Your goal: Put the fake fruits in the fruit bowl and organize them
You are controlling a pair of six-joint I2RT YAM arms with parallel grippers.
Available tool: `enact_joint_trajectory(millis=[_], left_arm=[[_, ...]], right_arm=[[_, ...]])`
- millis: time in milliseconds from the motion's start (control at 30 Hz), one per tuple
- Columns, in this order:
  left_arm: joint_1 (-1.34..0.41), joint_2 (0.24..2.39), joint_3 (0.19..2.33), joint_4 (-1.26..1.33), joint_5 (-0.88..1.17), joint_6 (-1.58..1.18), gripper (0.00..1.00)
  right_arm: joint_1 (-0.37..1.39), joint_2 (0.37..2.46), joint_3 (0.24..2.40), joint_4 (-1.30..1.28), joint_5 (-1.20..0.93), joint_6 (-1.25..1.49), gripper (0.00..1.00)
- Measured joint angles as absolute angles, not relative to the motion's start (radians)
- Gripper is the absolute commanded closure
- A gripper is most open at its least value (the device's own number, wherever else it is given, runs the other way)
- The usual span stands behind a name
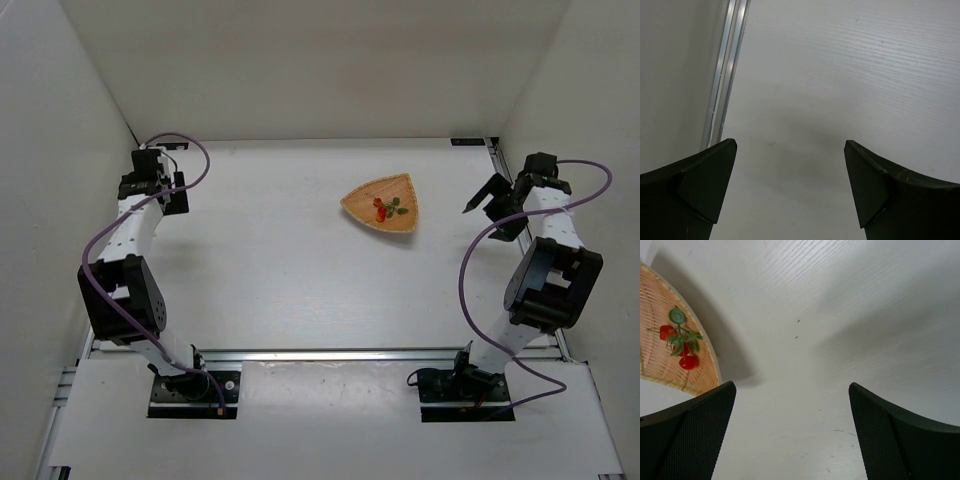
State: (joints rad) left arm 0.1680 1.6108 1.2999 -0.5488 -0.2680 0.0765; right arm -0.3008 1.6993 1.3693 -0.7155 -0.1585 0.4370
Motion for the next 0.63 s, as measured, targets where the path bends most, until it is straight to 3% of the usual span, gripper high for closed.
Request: enact_joint_trajectory(millis=[633], left_arm=[[0.168,1.574,1.266,-0.553,-0.237,0.064,0.0]], right_arm=[[-0.298,1.661,1.345,-0.689,-0.181,0.441,0.03]])
